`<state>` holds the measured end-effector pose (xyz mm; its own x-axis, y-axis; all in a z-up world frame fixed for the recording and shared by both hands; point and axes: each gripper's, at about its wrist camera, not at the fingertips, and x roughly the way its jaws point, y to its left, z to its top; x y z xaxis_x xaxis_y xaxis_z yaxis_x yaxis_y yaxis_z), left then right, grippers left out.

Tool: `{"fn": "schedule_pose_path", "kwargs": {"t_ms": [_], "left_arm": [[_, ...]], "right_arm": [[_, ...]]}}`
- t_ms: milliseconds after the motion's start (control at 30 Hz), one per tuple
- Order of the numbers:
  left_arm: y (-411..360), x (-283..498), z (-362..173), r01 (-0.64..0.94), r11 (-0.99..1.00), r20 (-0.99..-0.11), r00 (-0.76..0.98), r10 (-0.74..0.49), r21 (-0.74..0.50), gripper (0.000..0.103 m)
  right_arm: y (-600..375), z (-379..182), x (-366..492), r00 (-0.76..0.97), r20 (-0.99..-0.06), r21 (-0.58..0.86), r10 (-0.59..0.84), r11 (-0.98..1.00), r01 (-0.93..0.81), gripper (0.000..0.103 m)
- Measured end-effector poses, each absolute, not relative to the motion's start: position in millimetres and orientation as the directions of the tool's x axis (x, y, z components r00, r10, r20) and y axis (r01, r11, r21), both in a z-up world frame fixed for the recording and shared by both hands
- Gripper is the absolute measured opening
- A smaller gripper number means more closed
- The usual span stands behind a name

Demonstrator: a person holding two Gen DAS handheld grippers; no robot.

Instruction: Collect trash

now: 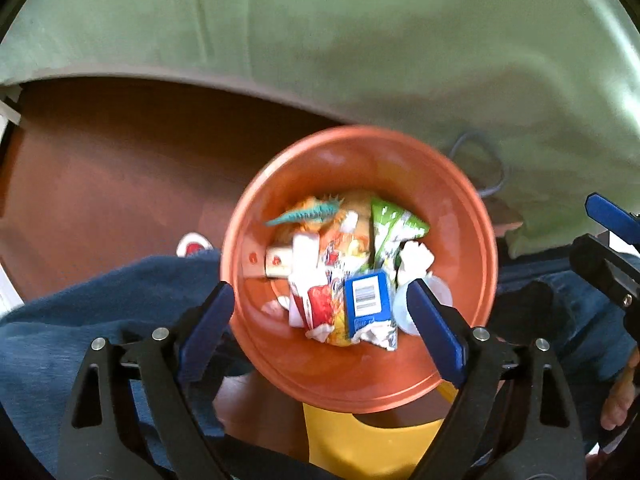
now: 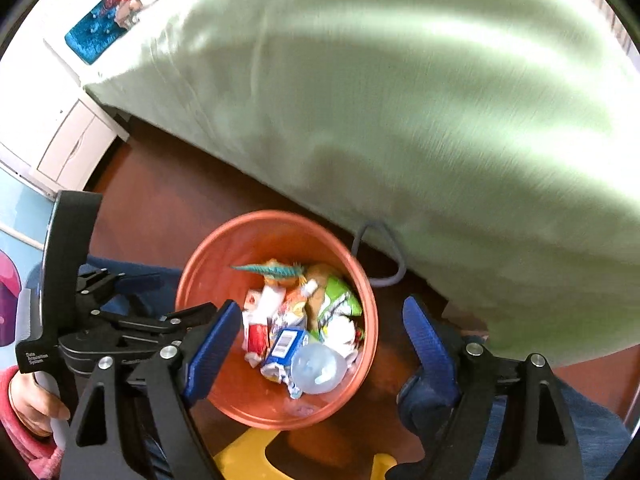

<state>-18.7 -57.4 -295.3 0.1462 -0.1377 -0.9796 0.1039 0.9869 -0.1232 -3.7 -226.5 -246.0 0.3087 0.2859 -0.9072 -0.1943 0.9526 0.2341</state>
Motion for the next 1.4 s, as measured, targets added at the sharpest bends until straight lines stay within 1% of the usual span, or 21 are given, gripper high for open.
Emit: {"fn": "schedule_pose_path", "kwargs": {"t_ms": [133,267,433,633,733,833,1000,1400], "left_arm": [[-59,-14,-253,0.117,0.988,-0.956,0.262,-0.130,-0.102,0.088],[-60,-7,-202,0.129,0.989,-0.911,0.395,-0.120,-0.074,0.090],[-62,1,-138,0.119,0.993,-0.822,0.564,-0.077,-0.011,0.091],[-61,6,-80,0.084,0.996,-0.720,0.692,-0.056,0.003,0.091],[-61,4,-55,0.071,0.997,-0.671,0.740,-0.055,-0.005,0.091],[-60,3,-38,0.065,0.998,-0.636,0.769,-0.058,-0.012,0.091],[-62,-2,-16,0.057,0.998,-0.585,0.809,-0.054,-0.013,0.091],[-70,-12,14,0.071,0.997,-0.523,0.850,-0.066,-0.010,0.091]], "right_arm": [[-236,-207,1,0.393,-0.870,0.239,0.298,0.952,-0.192,0.084],[-244,-165,5,0.486,-0.817,0.247,0.310,0.950,-0.192,0.085],[-253,-108,6,0.620,-0.728,0.222,0.292,0.957,-0.190,0.087],[-262,-55,6,0.733,-0.628,0.194,0.262,0.965,-0.178,0.090],[-266,-39,3,0.769,-0.587,0.190,0.253,0.966,-0.174,0.093],[-267,-25,2,0.795,-0.555,0.181,0.242,0.969,-0.169,0.097],[-269,-13,-3,0.819,-0.522,0.175,0.237,0.970,-0.169,0.097],[-277,2,-9,0.847,-0.480,0.188,0.228,0.970,-0.154,0.097]]}}
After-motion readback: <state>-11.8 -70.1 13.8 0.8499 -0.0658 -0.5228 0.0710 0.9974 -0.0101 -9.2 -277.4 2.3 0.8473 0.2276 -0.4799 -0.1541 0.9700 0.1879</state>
